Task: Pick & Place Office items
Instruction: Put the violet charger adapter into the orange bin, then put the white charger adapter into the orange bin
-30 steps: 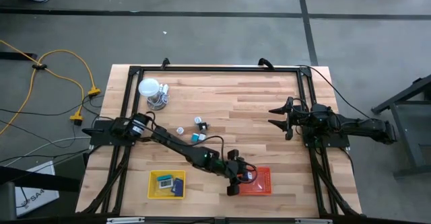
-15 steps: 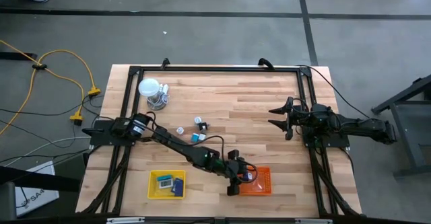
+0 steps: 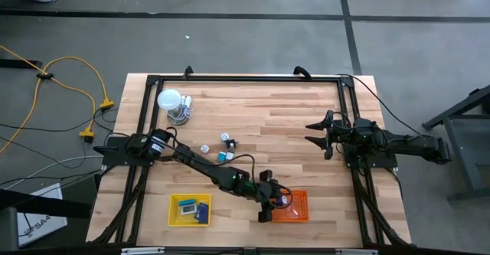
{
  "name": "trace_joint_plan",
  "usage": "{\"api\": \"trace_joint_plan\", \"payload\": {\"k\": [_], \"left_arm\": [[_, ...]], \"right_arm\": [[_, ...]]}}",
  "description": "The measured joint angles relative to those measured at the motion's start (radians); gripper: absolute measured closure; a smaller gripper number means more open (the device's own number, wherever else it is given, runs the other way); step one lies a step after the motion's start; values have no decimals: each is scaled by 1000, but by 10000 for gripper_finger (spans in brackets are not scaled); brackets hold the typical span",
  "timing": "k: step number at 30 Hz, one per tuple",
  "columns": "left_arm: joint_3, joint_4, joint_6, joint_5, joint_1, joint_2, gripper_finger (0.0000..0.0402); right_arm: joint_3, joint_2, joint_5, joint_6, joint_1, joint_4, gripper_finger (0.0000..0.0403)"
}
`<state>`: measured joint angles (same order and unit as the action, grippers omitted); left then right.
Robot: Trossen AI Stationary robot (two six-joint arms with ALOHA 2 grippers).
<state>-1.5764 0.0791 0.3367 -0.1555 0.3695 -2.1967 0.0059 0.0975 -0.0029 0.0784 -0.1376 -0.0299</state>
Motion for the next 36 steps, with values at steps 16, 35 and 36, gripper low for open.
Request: {"api": "trace_joint_plan", "payload": {"k": [16, 35, 36], "left_arm": [[0, 16, -29, 19, 8, 0, 244], [0, 28, -31, 20, 9, 0, 244], [0, 28, -31, 20, 9, 0, 244]], "right_arm": [[0, 0, 0, 0, 0, 0, 208], [0, 0, 0, 0, 0, 0, 208], [0, 0, 0, 0, 0, 0, 208]]}}
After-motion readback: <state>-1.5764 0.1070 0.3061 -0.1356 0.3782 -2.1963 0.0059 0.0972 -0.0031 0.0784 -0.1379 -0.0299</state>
